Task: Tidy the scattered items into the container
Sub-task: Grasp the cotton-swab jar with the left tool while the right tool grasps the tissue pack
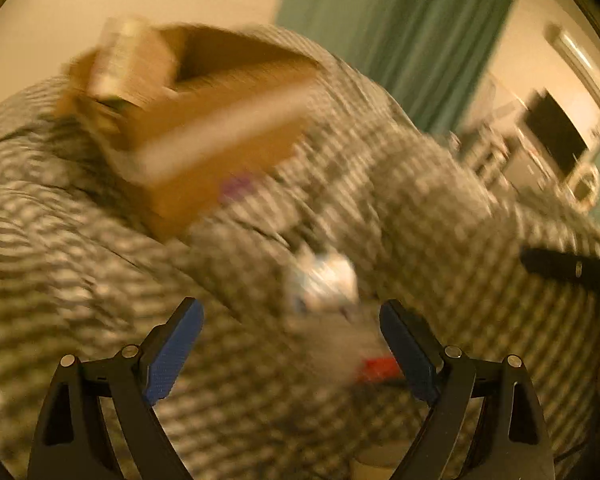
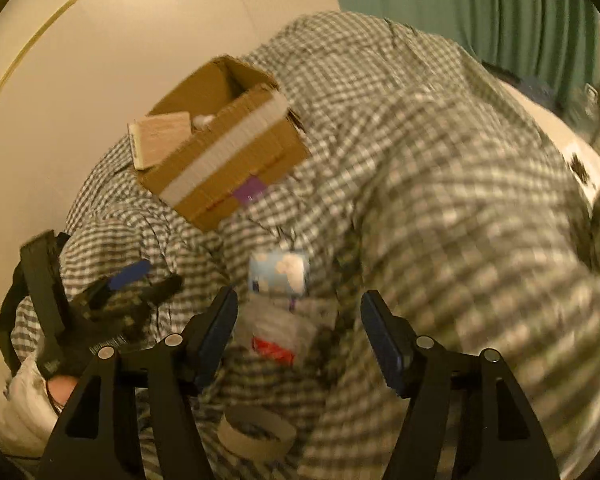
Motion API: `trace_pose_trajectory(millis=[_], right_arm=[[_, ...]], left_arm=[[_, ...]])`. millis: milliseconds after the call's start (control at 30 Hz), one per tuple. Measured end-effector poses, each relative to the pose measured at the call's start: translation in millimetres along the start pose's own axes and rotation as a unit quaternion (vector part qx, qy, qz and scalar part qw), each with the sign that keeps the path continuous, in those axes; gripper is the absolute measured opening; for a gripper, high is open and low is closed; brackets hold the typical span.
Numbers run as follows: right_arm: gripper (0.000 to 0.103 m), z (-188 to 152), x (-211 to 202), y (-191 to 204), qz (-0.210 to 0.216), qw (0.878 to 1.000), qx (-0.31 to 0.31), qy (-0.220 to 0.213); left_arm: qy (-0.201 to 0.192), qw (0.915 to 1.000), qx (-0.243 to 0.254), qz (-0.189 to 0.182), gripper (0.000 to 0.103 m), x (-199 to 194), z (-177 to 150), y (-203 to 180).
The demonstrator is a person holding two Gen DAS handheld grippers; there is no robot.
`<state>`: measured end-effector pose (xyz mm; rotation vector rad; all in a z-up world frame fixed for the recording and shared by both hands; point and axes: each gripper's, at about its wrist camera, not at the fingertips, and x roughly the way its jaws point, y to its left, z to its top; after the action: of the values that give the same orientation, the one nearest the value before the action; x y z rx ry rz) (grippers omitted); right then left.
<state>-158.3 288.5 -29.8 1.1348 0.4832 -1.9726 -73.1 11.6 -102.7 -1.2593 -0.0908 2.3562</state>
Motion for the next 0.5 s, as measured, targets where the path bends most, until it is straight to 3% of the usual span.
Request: trace_pose_trajectory(millis=[167,367,500], right_arm=[[0.064,-11.2,-9.1,6.0,-0.006,1.000,-0.010,-0.003],[0.064,-7.8,0.8,6.1,-0.016,1.000,-0.015,0.010],[0.064,-5.6,7.2,5.3,-0.022,0.999,-0.016,0.018]], left_arm=[[0.038,0.9975,0.056,-0.021,0.093,17.8,-14.0,-38.2],[0.058,0.9941,0.082,-0.041,0.093,33.8,-19.6,-61.0],[0.071,0.9917,0.103,-0.028,0.095,49.7,-24.2,-71.0]])
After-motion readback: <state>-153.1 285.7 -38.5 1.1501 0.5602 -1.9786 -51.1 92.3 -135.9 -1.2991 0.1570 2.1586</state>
